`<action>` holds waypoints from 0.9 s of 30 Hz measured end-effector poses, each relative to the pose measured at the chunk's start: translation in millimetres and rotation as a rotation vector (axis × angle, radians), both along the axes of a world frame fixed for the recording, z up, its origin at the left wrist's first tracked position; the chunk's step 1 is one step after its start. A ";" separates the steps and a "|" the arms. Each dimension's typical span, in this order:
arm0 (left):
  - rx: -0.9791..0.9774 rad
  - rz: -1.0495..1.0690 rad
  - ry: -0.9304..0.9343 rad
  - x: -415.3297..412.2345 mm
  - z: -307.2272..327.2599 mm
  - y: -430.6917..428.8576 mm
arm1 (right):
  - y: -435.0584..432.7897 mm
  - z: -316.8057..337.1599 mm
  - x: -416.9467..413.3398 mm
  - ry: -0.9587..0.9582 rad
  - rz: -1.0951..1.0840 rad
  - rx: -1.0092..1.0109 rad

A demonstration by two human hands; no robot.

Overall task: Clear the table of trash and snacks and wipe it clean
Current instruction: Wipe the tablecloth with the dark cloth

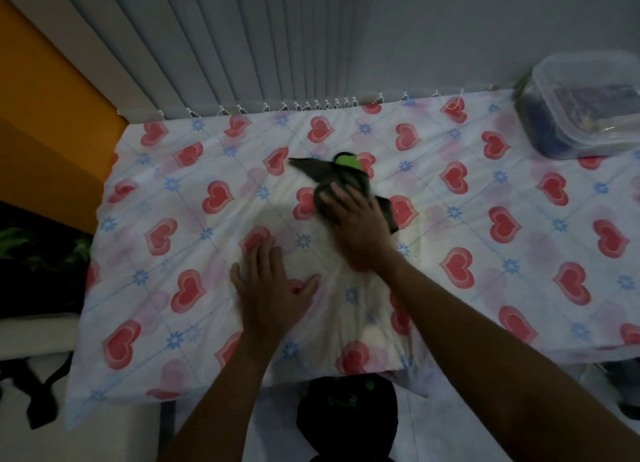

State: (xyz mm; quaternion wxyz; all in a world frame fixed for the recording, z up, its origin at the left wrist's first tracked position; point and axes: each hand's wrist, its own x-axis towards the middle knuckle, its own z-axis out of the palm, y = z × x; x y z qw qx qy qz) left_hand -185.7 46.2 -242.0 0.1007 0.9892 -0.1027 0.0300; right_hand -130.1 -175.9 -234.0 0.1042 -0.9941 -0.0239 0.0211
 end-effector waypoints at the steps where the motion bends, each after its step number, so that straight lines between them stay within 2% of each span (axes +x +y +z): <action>1: 0.002 -0.001 0.003 0.2 0.6 0.0 | -15.0 1.8 -1.7 -0.003 -0.057 0.018; 6: 0.019 -0.003 0.039 -0.5 4.6 -2.6 | -79.6 -0.5 -29.0 -0.009 -0.235 -0.019; 12: 0.050 0.002 0.072 -1.6 12.6 -4.1 | -108.8 3.7 -74.3 0.004 -0.318 -0.014; 22: 0.098 0.012 0.161 1.2 31.3 -10.1 | -92.4 19.3 -163.3 0.113 -0.371 -0.138; 27: 0.118 -0.007 0.249 -0.6 41.5 -14.4 | -53.2 12.8 -234.9 -0.006 -0.241 -0.141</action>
